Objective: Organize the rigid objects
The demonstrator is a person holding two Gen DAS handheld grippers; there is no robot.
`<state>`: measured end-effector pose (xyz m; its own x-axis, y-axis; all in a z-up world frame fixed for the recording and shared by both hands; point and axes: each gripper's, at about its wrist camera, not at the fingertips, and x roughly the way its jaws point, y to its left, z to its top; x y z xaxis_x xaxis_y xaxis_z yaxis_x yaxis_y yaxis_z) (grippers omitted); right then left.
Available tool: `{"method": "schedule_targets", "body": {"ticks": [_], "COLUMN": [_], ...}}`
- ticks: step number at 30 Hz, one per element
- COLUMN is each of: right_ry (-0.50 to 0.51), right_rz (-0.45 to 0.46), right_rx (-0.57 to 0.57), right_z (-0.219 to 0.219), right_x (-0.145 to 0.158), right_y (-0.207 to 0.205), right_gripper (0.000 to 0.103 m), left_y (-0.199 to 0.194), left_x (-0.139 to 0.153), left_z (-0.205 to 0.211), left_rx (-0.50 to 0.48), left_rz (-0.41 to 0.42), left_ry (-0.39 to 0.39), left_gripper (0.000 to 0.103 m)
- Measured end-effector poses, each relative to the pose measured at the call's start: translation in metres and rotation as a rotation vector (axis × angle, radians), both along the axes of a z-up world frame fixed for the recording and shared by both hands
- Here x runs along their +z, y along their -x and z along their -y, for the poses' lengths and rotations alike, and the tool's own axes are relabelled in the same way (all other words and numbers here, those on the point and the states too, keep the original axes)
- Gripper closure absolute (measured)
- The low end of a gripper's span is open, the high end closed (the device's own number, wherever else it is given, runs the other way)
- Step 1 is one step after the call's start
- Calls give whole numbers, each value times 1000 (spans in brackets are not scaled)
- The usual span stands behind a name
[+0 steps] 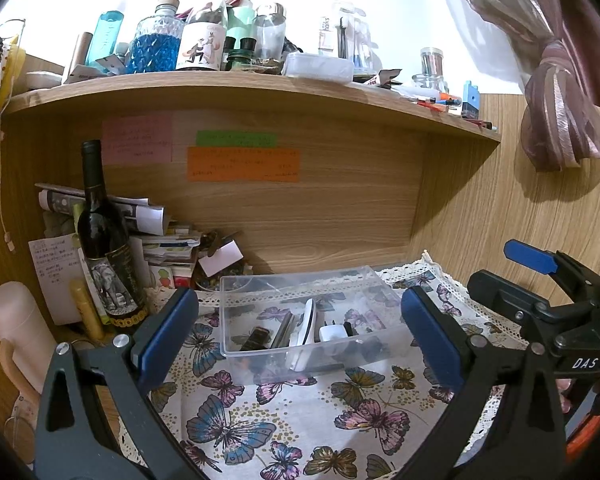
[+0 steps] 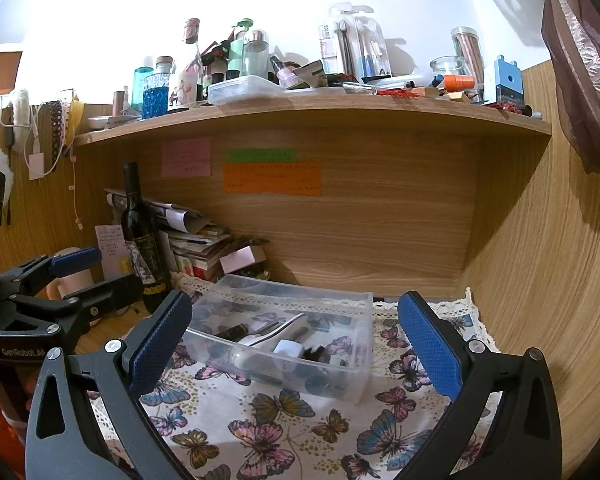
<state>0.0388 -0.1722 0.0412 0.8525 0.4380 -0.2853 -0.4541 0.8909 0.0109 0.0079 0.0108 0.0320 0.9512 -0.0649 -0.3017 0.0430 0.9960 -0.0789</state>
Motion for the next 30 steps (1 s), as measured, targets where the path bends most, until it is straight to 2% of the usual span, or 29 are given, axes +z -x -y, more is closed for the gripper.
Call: {"method": "schedule_targets", "body": {"ticks": [30], "right_ry": [-5], "right_rz": [-6], "right_rx": [-7], "right_z": [-2], "right_x": [0], "right_y": [-1], "right_gripper": [0], "left_y": [-3], "left_x": [4], "left_z": [3], "left_rx": [-17], "left_rz": [15], "left_ry": [-12], "left_gripper": [0]}}
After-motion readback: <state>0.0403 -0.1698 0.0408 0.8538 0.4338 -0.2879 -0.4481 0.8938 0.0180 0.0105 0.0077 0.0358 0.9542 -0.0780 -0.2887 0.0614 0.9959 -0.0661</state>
